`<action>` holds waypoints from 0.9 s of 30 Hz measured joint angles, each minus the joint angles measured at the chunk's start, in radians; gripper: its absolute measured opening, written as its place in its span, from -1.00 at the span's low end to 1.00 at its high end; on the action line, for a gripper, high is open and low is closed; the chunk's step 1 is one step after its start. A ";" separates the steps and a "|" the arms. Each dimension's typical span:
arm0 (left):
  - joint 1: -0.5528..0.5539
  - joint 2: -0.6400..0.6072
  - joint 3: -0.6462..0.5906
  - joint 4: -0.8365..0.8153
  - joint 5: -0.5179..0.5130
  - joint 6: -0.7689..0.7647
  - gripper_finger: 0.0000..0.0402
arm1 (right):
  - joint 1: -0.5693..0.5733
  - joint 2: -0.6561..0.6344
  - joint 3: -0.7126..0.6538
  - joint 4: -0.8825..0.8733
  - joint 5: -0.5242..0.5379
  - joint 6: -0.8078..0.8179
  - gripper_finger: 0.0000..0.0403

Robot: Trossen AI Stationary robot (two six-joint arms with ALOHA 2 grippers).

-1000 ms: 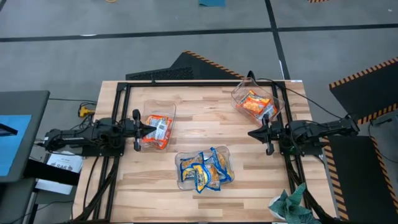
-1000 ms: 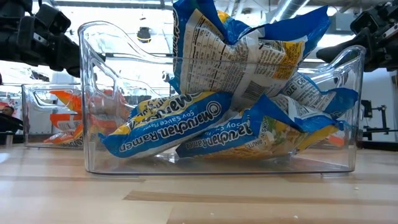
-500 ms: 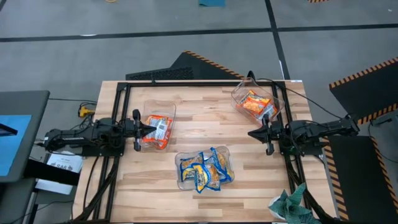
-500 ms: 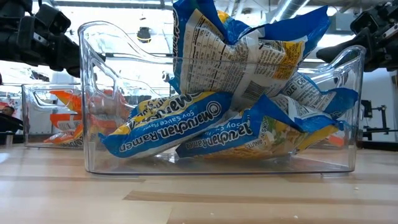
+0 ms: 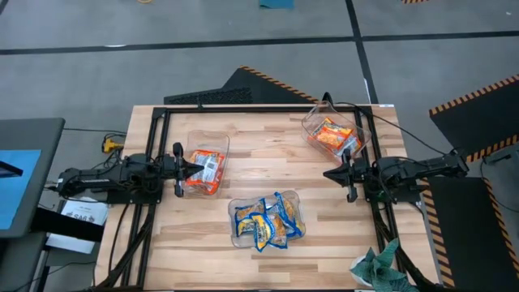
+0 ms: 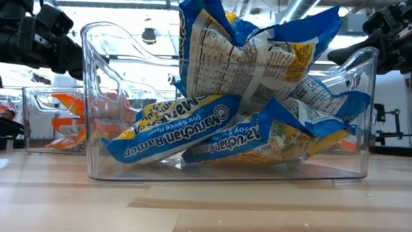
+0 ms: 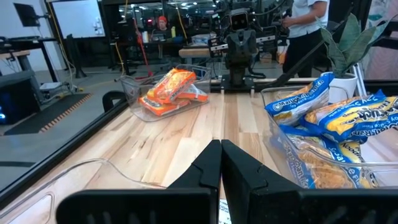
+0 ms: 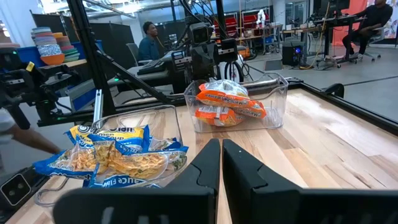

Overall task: Sort Maruchan noodles
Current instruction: Return to Home Position

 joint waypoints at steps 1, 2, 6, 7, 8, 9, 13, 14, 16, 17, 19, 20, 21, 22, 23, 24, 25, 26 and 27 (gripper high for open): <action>0.000 0.000 0.000 0.000 0.000 0.000 -1.00 | 0.000 0.000 0.000 0.000 0.000 0.000 -0.79; 0.000 0.000 0.000 0.000 0.000 -0.003 -1.00 | 0.000 0.000 0.000 0.000 0.000 0.000 -0.79; 0.000 0.000 0.000 0.000 0.000 0.000 -1.00 | 0.000 0.000 0.000 0.000 0.000 0.000 -0.79; 0.000 0.000 0.000 0.000 0.000 -0.001 -1.00 | 0.000 0.000 0.000 0.000 0.000 0.000 -0.79; 0.000 0.000 0.000 0.000 0.000 -0.004 -1.00 | 0.000 0.000 0.000 0.000 0.000 0.000 -0.79; 0.000 0.000 0.000 0.000 0.000 -0.004 -1.00 | 0.000 0.000 0.000 0.000 0.000 0.000 -0.79; 0.000 0.000 0.000 0.000 0.000 0.001 -1.00 | 0.000 0.000 0.000 0.000 0.000 0.000 -0.79; 0.000 0.000 0.000 0.000 0.000 -0.002 -1.00 | 0.000 0.000 0.000 0.000 0.000 0.000 -0.79; 0.000 0.000 0.000 0.000 0.000 -0.008 -1.00 | 0.000 0.000 0.000 0.000 0.000 0.000 -0.79; 0.000 0.000 0.000 0.000 0.000 -0.008 -1.00 | 0.000 0.000 0.000 0.000 0.000 0.000 -0.79; 0.000 0.000 0.000 0.000 0.000 -0.002 -1.00 | 0.000 0.000 0.000 0.000 0.000 0.000 -0.79; 0.000 0.000 0.000 0.000 0.000 0.001 -1.00 | 0.000 0.000 0.000 0.000 0.000 0.000 -0.79; 0.000 0.000 0.000 0.000 0.000 0.001 -1.00 | 0.000 0.000 0.000 0.000 0.000 0.000 -0.79; 0.000 0.000 0.000 0.000 0.000 -0.001 -1.00 | 0.000 0.000 0.000 0.000 0.000 0.000 -0.79; 0.000 0.000 0.000 0.000 0.000 -0.005 -1.00 | 0.000 0.000 0.000 0.000 0.000 0.000 -0.79; 0.000 0.000 0.000 0.000 0.000 -0.008 -1.00 | 0.000 0.000 0.000 0.000 0.000 0.000 -0.79; 0.000 0.000 0.000 0.000 0.000 -0.008 -1.00 | 0.000 0.000 0.000 0.000 0.000 0.000 -0.79; 0.000 0.000 0.000 0.000 0.000 -0.007 -1.00 | 0.000 0.000 0.000 0.000 0.000 0.000 -0.79; 0.000 0.000 0.000 0.000 0.000 -0.003 -1.00 | 0.000 0.000 0.000 0.000 0.000 0.000 -0.79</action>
